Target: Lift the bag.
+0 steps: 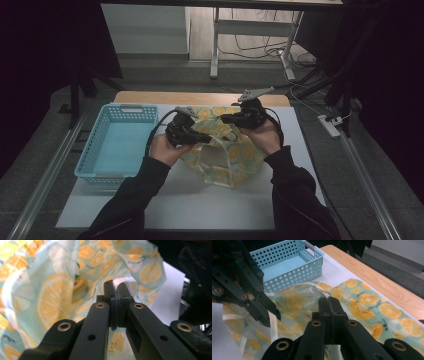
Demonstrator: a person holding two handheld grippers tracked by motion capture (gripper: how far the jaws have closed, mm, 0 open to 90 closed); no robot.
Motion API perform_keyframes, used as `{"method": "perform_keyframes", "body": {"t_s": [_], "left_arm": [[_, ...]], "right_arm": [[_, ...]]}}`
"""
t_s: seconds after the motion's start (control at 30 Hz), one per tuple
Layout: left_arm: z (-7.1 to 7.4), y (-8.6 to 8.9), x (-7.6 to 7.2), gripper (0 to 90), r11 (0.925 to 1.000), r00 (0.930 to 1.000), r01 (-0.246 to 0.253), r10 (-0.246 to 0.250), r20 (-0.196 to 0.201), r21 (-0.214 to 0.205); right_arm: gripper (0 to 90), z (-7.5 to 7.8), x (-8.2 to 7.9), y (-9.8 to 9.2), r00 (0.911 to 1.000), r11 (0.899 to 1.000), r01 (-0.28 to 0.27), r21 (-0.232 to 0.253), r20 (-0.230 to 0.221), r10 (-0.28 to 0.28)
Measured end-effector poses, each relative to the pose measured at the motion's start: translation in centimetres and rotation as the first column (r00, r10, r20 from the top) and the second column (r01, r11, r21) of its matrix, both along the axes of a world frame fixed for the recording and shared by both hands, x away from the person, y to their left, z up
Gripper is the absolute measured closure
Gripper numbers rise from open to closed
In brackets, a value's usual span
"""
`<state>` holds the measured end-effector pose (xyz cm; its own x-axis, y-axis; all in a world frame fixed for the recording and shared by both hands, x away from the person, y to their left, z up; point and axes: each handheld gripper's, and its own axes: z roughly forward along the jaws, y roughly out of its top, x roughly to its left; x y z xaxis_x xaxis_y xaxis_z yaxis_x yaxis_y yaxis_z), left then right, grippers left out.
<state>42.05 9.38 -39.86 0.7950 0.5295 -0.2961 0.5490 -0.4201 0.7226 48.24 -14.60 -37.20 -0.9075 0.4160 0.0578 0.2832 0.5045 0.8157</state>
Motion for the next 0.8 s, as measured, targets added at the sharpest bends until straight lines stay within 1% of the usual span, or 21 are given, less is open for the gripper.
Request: {"method": "perform_keyframes", "body": {"t_s": [0.23, 0.33, 0.43, 0.5, 0.67, 0.8], "left_arm": [[2.3, 0.9, 0.7, 89.6, 0.9997, 0.9998, -0.009, 0.009, 0.018, -0.024], [3.3, 1.2, 0.9, 89.7, 0.9992, 0.9994, -0.015, 0.016, 0.030, -0.036], [4.2, 1.5, 1.1, 89.6, 0.9974, 0.9995, -0.007, 0.010, 0.031, -0.072], [4.8, 1.6, 1.3, 89.7, 0.9976, 0.9992, -0.007, 0.009, 0.039, -0.068], [6.2, 2.1, 1.7, 89.6, 0.9951, 0.9987, -0.013, 0.018, 0.048, -0.098], [7.3, 2.2, 1.8, 89.6, 0.9942, 0.9977, -0.014, 0.021, 0.064, -0.107]], "right_arm": [[90.0, 1.1, -0.1, -0.1, 1.0000, 1.000, -0.002, 0.020, 0.008, 0.002], [90.0, 1.9, -0.2, -0.1, 0.9999, 1.000, -0.006, 0.027, 0.015, 0.006], [90.0, 2.5, -0.3, 0.0, 0.9998, 0.999, -0.013, 0.036, 0.018, 0.012], [90.0, 3.0, -0.4, 0.1, 0.9996, 0.999, -0.020, 0.047, 0.021, 0.019], [90.0, 3.7, -0.6, 0.3, 0.9992, 0.998, -0.028, 0.053, 0.030, 0.026], [90.0, 4.6, -0.7, 0.3, 0.9989, 0.997, -0.031, 0.067, 0.037, 0.028]]}}
